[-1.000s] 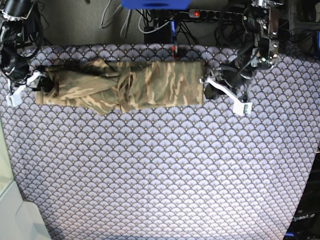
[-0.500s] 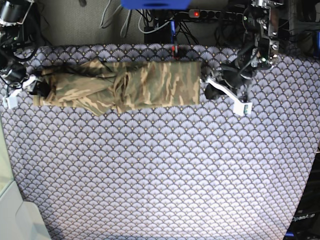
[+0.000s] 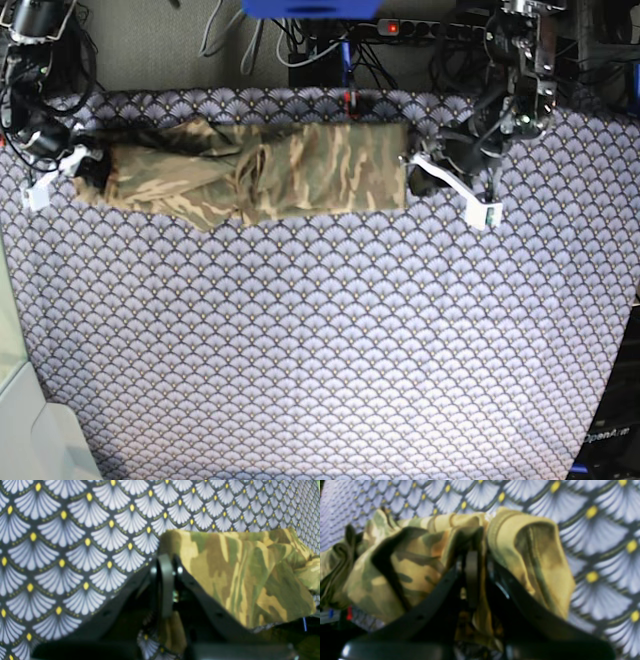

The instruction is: Fold the T-shirt properly

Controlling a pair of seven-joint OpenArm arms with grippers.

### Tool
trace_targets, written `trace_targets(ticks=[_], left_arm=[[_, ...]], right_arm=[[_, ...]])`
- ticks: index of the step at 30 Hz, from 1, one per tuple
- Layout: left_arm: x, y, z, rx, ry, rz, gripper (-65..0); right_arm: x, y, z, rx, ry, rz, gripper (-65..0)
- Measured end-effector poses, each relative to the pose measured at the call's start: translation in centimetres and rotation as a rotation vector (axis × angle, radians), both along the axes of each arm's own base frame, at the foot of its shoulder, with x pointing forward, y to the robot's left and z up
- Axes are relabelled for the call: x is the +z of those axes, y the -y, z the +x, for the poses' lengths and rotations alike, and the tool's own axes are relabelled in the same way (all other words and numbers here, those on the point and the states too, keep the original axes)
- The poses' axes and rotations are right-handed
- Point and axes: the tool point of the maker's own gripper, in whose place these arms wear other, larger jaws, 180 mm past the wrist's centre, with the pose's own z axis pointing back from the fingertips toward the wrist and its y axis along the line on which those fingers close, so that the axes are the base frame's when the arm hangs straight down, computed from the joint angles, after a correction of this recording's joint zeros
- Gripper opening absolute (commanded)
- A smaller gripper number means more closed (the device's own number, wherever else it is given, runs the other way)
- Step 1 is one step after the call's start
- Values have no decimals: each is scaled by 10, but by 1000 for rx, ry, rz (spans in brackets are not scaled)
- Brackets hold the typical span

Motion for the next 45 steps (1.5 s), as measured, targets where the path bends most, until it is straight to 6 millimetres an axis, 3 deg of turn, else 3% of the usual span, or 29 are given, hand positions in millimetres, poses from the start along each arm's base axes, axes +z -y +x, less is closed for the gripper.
trace_targets(ticks=[2, 8, 13, 16, 23, 30, 35, 40, 43, 45], left_arm=[[-8, -1, -2, 3, -26, 1, -645], [-14, -3, -3, 6, -43, 5, -645], [-14, -3, -2, 6, -41, 4, -644], [-14, -4, -2, 5, -41, 5, -644], [-14, -3, -4, 6, -45, 3, -644], [-11, -2, -1, 5, -33, 2, -644], [-11, -3, -1, 6, -33, 3, -644], [-13, -2, -5, 6, -43, -1, -642], [-13, -2, -4, 5, -43, 0, -642], [-13, -2, -5, 5, -44, -2, -642]], right_arm=[[15, -9, -4, 43, 26, -5, -650], [88, -42, 14, 168, 253, -62, -650], [105, -62, 4, 240, 287, -113, -650], [118, -83, -1, 280, 318, -108, -650], [115, -135, -17, 352, 290, -41, -650], [108, -241, -42, 586, 266, 162, -650], [127, -296, -44, 711, 327, 261, -650], [149, -325, -32, 772, 403, 296, -650], [154, -325, -23, 757, 431, 311, -650], [147, -323, -21, 756, 411, 310, -650]])
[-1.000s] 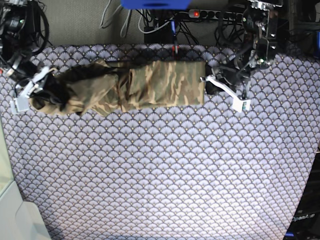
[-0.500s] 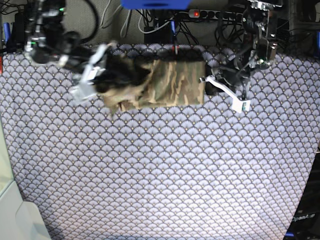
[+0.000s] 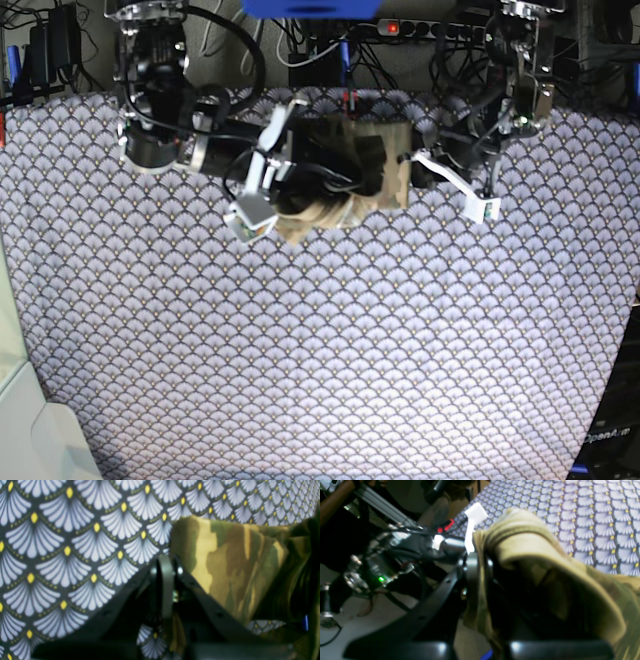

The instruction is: Fold the T-shirt properly

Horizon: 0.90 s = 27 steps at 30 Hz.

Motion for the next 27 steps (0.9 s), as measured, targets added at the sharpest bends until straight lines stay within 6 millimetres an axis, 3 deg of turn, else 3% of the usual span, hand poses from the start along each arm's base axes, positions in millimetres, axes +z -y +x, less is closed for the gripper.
trace_targets(ticks=[7, 13, 18, 21, 24, 27], left_arm=[[7, 2, 2, -5, 20, -1, -642], [10, 1, 3, -5, 28, -1, -641], [8, 1, 1, -2, 22, -3, -641], [9, 0, -1, -4, 20, 0, -641], [12, 0, 0, -5, 30, 1, -641], [11, 0, 0, -5, 29, 1, -641]], right_arm=[[-30, 3, 7, -1, -93, -20, -650], [-35, 2, 6, -2, -110, -19, -636], [-32, -3, 5, 5, -110, -6, -423], [-30, -18, -5, 80, -103, -12, -274], [-21, -33, -7, 163, -50, -28, -215], [-15, -39, -6, 171, -41, -3, -209]])
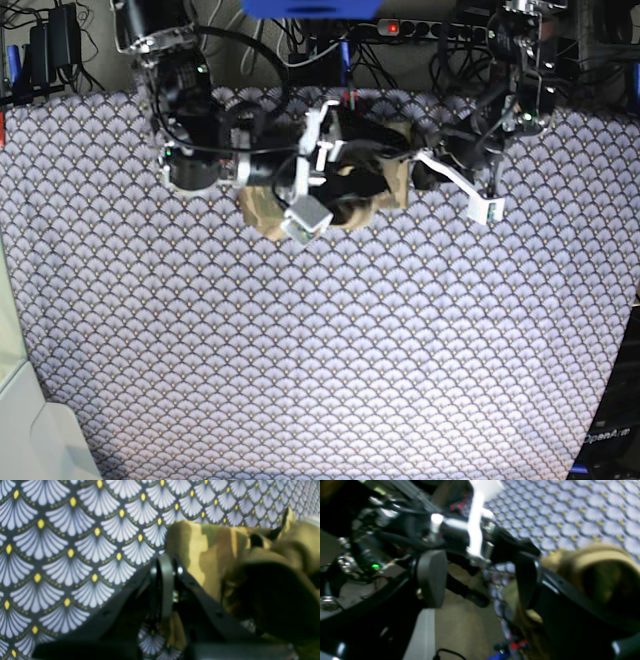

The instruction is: Fold the T-shirt properly

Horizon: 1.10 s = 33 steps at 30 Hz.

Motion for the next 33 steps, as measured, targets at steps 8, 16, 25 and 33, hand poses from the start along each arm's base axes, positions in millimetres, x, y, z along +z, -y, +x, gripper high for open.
trace_targets(ticks=[8, 16, 25, 33], left_arm=[[0, -22, -1, 64, 4, 18, -641], [-1, -40, -2, 102, -2, 38, -641], [-5, -42, -6, 110, -9, 39, -641], [-7, -48, -13, 125, -23, 46, -641]], right_arm=[[-15, 14, -12, 8, -53, -27, -209], [20, 11, -24, 72, 86, -23, -209], [36, 57, -1, -16, 202, -98, -209], [-6, 146, 49, -366, -93, -319, -209]])
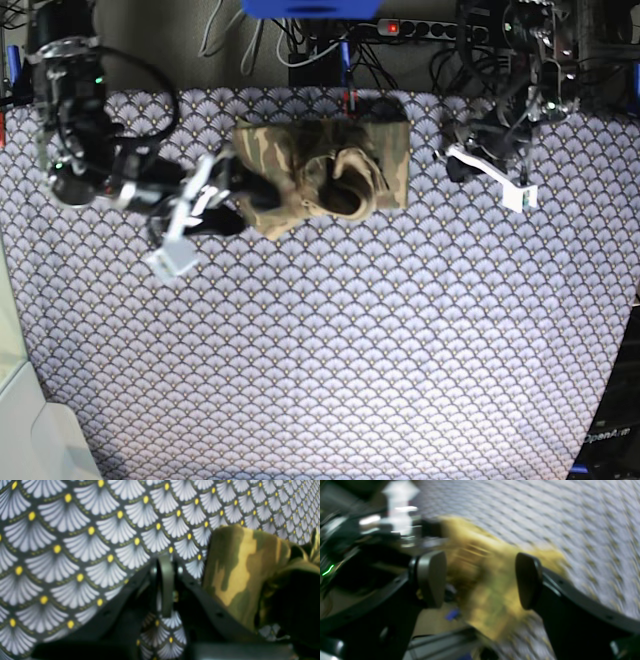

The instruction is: Fold the T-shirt properly

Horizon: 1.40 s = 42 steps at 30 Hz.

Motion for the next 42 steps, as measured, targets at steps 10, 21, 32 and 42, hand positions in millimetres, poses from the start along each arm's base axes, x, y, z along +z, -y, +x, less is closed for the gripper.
trace_targets(ticks=[10, 21, 32, 42], left_arm=[[-1, 3, -2, 0, -5, -10, -641], [0, 4, 1, 0, 3, -12, -641], [6, 5, 10, -3, 26, -13, -641], [10, 3, 16, -4, 40, -9, -641]], right_arm=[[-118, 136, -4, -526, -520, -89, -209], [-158, 177, 4, -666, -562, -18, -209], [-154, 176, 4, -639, -513, -74, -208], [-140, 216, -18, -564, -322, -676, -207]])
